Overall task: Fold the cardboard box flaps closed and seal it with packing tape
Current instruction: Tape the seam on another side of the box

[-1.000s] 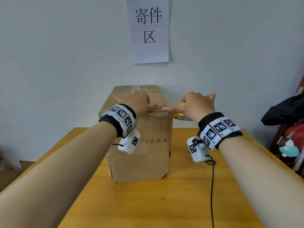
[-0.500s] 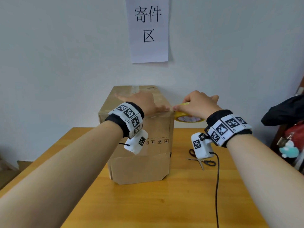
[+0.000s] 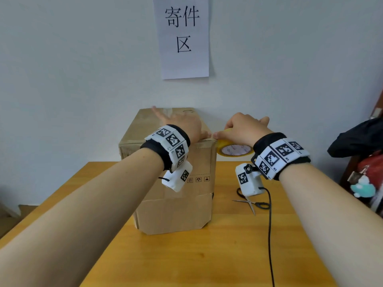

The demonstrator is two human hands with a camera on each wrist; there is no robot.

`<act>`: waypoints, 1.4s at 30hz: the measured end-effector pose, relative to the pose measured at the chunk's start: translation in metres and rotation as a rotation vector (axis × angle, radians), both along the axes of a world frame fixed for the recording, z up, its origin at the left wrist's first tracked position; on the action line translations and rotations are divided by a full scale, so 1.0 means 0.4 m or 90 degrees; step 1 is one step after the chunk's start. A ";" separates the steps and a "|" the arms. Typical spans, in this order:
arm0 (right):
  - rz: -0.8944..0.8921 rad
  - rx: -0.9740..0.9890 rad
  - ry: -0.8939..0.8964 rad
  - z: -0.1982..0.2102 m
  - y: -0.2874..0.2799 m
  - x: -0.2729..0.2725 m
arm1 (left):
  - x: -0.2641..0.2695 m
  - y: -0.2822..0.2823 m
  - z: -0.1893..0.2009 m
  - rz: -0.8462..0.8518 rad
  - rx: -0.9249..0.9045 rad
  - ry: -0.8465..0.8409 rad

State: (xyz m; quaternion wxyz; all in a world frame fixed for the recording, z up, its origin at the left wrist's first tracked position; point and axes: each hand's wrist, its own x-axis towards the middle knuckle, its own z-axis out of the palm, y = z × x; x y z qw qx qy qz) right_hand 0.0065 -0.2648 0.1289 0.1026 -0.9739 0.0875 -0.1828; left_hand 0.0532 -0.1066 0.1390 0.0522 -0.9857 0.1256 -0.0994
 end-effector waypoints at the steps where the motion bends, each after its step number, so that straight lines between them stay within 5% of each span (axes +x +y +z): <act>1: 0.002 0.005 0.001 0.001 -0.001 0.002 | -0.006 -0.002 0.005 -0.034 -0.013 0.004; 9: 0.031 0.005 0.014 -0.005 -0.010 0.005 | 0.016 0.015 0.019 -0.072 -0.152 0.050; 26: -0.005 -0.069 -0.037 -0.029 -0.008 0.012 | 0.018 0.011 -0.002 -0.126 -0.181 0.012; 42: -0.063 -0.090 -0.082 -0.048 -0.014 -0.015 | -0.036 -0.027 -0.026 -0.110 -0.050 -0.106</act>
